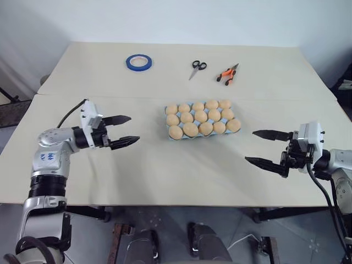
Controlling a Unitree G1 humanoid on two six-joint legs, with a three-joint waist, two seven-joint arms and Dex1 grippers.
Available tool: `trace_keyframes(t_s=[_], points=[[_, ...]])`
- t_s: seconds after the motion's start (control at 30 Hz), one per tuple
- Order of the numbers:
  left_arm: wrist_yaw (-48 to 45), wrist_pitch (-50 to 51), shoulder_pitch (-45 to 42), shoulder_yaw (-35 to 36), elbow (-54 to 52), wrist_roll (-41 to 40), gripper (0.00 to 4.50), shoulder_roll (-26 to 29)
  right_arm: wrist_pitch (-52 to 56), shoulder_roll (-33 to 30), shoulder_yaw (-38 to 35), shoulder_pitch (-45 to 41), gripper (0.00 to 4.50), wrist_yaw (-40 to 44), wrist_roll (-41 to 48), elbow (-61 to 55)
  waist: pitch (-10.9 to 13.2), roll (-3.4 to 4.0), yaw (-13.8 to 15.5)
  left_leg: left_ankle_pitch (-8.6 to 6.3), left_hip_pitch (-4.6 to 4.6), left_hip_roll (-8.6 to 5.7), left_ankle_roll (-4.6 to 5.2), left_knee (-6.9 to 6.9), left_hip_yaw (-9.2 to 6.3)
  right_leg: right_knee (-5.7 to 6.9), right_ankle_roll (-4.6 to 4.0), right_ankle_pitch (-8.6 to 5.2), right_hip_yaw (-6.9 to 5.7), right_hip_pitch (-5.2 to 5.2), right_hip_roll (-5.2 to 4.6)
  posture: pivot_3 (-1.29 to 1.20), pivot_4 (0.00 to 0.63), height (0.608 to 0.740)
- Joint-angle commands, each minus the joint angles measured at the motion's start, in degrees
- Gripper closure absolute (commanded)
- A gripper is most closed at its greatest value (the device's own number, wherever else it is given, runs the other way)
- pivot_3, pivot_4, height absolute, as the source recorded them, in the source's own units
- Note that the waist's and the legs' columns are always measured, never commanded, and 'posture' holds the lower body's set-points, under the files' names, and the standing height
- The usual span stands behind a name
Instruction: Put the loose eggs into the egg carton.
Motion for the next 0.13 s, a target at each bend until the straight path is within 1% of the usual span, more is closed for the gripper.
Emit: trace_keyframes(t_s=[0.03,0.13], points=[[-0.7,-3.1,1.7,1.1,-2.4,-0.9,0.02,0.8,-3.2,-0.3,1.3,-3.0,0.0,2.5,-1.7,3.5,0.0,0.01,0.0,0.0,0.0,-0.03,0.0,0.0,0.0,0.0,0.0,0.0,0.01,0.0,0.0,0.0,0.15,0.74],[-1.3,-3.4,2.8,2.3,-2.9,-2.6,0.02,0.7,-3.6,0.7,2.5,-5.3,0.0,2.5,-2.0,4.9,0.0,0.0,-0.1,-0.01,-0.01,-0.03,-0.01,0.02,0.02,0.01,0.0,0.01,0.05,0.0,-0.1,0.0,0.15,0.74]])
